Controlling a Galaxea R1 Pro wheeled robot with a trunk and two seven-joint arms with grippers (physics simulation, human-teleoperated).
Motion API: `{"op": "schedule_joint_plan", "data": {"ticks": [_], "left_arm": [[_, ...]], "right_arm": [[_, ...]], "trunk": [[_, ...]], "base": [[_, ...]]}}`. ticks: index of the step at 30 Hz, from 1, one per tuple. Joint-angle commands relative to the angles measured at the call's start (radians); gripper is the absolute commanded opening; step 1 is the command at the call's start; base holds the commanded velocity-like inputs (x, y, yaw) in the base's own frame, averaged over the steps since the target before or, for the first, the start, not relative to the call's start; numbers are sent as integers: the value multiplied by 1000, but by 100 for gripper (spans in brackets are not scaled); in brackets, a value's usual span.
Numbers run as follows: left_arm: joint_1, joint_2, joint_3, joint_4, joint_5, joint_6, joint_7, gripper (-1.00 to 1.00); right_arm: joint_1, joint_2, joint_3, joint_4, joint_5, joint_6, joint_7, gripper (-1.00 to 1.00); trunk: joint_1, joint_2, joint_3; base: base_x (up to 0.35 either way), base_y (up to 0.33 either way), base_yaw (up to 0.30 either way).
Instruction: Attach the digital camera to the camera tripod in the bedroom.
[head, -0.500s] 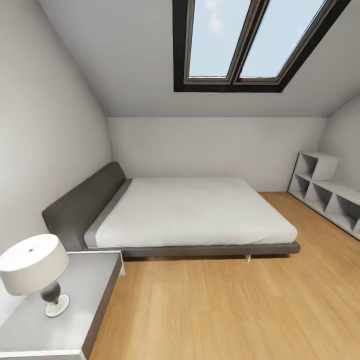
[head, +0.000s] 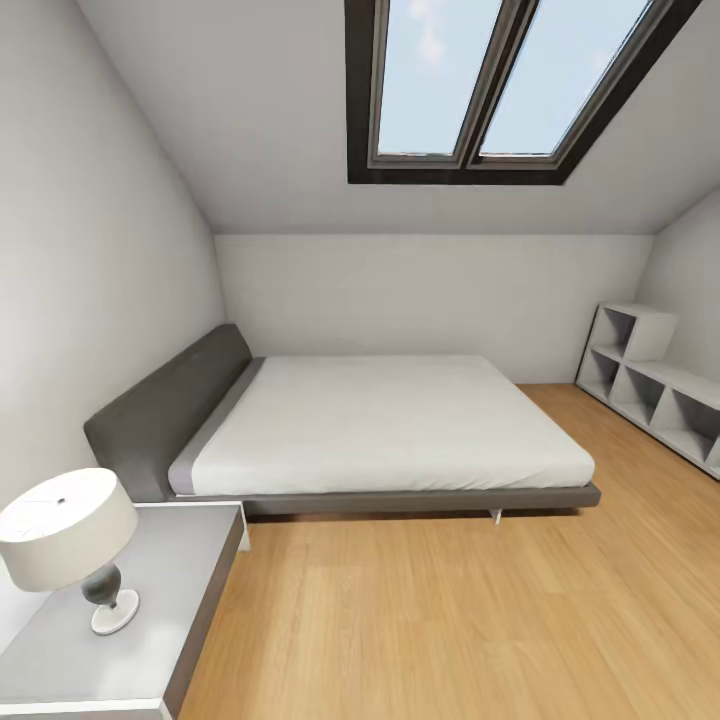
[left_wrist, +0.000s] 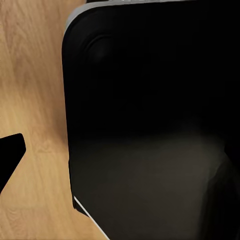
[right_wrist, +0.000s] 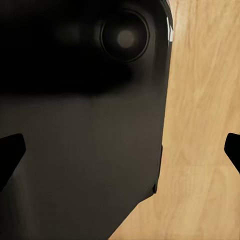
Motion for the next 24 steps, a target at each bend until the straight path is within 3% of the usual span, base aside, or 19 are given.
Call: {"op": "schedule_joint_plan", "data": {"ticks": [1, 17, 24], "left_arm": [[1, 0, 1, -2, 0, -1, 0, 100], [0, 0, 1, -3, 1, -2, 1, 100], [0, 0, 1, -4, 1, -2, 1, 100]], "right_arm": [[0, 0, 1, 0, 1, 0, 0, 100], [0, 1, 0, 0, -3, -15, -4, 100], [0, 5, 0, 1, -6, -24, -3, 100]], "trunk": [[0, 0, -1], [0, 0, -1], [0, 0, -1]], "base": [[0, 0, 0], [0, 0, -2], [0, 0, -167]]}}
